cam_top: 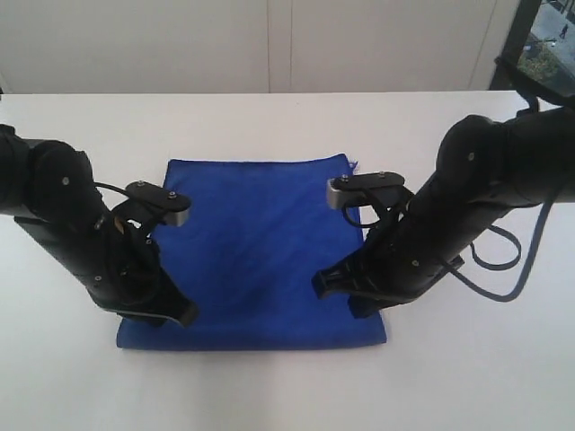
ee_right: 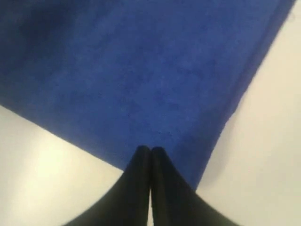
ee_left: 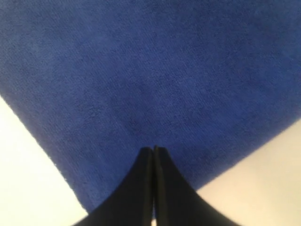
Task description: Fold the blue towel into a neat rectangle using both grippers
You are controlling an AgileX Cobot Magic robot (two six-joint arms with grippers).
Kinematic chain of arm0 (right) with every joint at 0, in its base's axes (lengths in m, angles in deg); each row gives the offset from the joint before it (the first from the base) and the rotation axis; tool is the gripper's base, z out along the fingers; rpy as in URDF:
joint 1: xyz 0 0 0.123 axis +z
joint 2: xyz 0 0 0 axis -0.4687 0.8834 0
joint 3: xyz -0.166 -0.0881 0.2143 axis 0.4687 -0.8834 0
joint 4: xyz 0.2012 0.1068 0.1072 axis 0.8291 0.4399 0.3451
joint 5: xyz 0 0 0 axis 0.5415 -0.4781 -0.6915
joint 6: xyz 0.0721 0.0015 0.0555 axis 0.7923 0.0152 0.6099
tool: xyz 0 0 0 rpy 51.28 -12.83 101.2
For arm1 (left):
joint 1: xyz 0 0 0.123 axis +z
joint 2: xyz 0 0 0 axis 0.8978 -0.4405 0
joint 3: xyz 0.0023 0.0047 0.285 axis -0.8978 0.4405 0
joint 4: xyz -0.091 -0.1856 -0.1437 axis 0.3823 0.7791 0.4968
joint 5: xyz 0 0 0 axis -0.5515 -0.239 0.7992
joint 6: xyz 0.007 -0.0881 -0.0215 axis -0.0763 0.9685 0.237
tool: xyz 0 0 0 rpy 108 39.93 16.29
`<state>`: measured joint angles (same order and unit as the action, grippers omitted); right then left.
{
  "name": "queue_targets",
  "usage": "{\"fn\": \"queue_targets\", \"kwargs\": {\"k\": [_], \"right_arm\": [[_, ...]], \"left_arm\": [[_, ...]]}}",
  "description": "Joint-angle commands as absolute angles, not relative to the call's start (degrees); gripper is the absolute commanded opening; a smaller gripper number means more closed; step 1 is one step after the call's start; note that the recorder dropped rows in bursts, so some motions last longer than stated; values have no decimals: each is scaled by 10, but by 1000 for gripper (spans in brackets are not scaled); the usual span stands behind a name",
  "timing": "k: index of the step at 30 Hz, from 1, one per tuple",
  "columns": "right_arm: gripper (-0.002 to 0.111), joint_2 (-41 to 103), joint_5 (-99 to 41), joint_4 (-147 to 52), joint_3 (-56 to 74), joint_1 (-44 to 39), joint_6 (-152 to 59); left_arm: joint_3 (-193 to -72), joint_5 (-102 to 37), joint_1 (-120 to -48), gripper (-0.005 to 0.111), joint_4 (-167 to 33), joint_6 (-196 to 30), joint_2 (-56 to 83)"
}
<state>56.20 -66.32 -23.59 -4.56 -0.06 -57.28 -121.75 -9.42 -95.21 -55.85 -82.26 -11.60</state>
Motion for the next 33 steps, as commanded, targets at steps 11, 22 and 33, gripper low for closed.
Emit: {"fn": "queue_targets", "kwargs": {"k": [11,22,33], "right_arm": [[0,637,-648,-255,-49,0,-557],[0,561,-630,-255,-49,0,-567],[0,485,-711,-255,-49,0,-902]], "left_arm": [[-1159,-127,-956,0,-586,-824,-114],[-1183,-119,-956,0,-586,-824,-75],[-1227,13,-956,0,-586,-1095,12]]}}
